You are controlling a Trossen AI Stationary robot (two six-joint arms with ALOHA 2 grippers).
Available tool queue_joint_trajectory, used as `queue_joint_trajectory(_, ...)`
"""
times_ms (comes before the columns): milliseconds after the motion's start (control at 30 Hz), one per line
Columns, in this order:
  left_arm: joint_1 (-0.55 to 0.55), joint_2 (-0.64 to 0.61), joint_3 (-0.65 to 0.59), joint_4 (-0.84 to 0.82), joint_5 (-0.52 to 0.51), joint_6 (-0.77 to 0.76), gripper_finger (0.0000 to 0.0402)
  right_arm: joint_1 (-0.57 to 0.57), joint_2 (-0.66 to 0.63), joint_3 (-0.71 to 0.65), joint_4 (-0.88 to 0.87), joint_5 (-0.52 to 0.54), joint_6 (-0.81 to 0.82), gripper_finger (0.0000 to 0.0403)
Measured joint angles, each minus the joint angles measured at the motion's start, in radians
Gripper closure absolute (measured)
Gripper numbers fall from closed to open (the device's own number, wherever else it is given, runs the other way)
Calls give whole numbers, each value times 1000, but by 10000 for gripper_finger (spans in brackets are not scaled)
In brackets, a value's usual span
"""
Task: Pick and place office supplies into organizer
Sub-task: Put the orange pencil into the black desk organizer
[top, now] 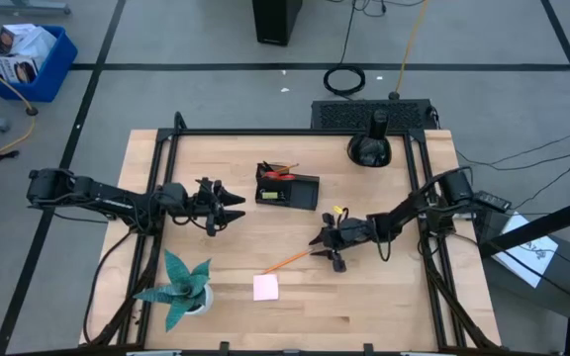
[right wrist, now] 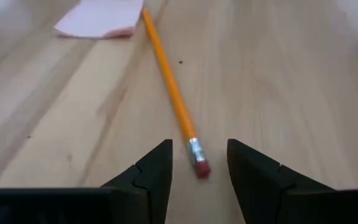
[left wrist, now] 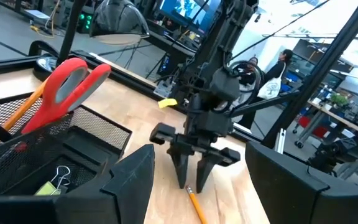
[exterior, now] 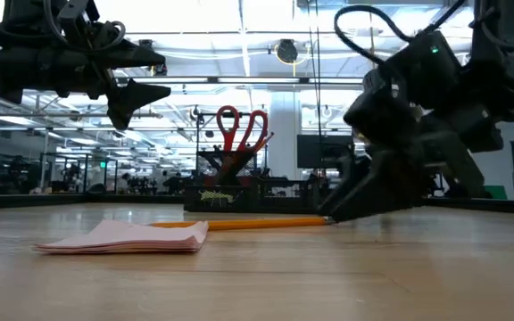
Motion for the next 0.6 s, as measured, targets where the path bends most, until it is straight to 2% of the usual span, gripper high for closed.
queue_joint_trajectory(200, 0, 0, 0, 1, 3, -7, 146, -4, 54, 31, 24, -47, -12, 257)
queue_joint_trajectory(400, 0, 0, 0, 2, 2, 0, 146, -7, 136, 36, 86, -47, 21, 258)
queue_joint_trajectory(600, 0, 0, 0, -6, 4, -8, 146, -7, 166, 35, 133, -46, 34, 290)
